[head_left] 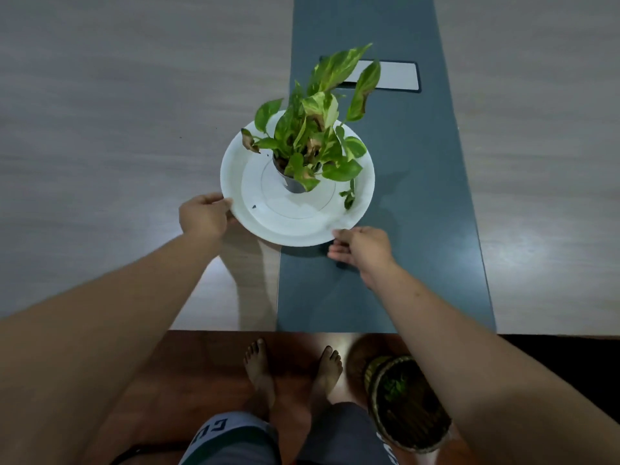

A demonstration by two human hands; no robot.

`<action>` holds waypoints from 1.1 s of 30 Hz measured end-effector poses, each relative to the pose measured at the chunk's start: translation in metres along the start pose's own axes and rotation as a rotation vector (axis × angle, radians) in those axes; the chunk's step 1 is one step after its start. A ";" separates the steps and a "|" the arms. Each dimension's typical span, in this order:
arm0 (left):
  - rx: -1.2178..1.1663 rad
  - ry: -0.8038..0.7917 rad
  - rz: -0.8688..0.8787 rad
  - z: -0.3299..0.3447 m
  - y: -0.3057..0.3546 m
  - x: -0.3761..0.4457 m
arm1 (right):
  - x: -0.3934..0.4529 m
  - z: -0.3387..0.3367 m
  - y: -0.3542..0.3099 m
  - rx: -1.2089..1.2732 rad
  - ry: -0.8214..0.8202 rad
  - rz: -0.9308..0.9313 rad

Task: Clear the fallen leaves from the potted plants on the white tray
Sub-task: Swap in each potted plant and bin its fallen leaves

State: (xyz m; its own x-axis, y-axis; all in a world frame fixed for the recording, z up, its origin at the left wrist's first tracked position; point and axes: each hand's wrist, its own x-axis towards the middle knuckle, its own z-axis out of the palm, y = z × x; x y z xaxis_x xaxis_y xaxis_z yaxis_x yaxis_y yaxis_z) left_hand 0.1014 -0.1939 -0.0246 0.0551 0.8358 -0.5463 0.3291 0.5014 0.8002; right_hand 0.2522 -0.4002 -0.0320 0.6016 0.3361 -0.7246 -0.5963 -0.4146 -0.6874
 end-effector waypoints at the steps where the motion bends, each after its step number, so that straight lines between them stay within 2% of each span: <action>1: 0.008 -0.004 0.009 -0.001 0.004 0.007 | -0.003 0.004 0.005 0.000 -0.011 0.010; 5: -0.064 -0.040 -0.049 -0.003 0.011 0.008 | 0.000 0.007 -0.002 -0.009 0.050 -0.013; 7: -0.150 -0.113 -0.136 -0.001 0.005 -0.011 | 0.011 -0.001 -0.020 0.025 0.122 -0.047; 9: -0.134 -0.188 -0.173 0.003 -0.010 -0.032 | 0.026 -0.011 -0.042 0.031 0.179 -0.078; 12: -0.104 -0.244 -0.166 0.012 -0.033 -0.059 | 0.047 -0.021 -0.067 -0.102 0.187 -0.143; 15: -0.122 -0.211 -0.165 0.020 -0.038 -0.067 | 0.045 -0.022 -0.069 -0.183 0.176 -0.153; 21: -0.142 -0.112 -0.109 0.007 -0.021 -0.031 | 0.014 -0.012 -0.023 0.074 0.103 -0.061; 26: -0.131 -0.057 -0.099 0.001 -0.001 -0.010 | -0.011 -0.002 0.016 0.146 0.044 0.053; 29: -0.176 -0.102 -0.148 0.000 -0.003 -0.018 | -0.004 -0.011 0.006 0.156 0.106 0.016; 33: -0.126 -0.202 -0.146 0.002 -0.027 -0.050 | 0.011 -0.026 -0.023 0.118 0.170 -0.077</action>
State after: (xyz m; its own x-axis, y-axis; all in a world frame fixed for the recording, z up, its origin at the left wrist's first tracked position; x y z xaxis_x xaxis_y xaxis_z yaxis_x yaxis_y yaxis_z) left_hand 0.0912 -0.2495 -0.0193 0.2067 0.6976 -0.6860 0.2286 0.6473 0.7272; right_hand 0.2867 -0.4093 -0.0228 0.7226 0.2116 -0.6580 -0.5974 -0.2877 -0.7486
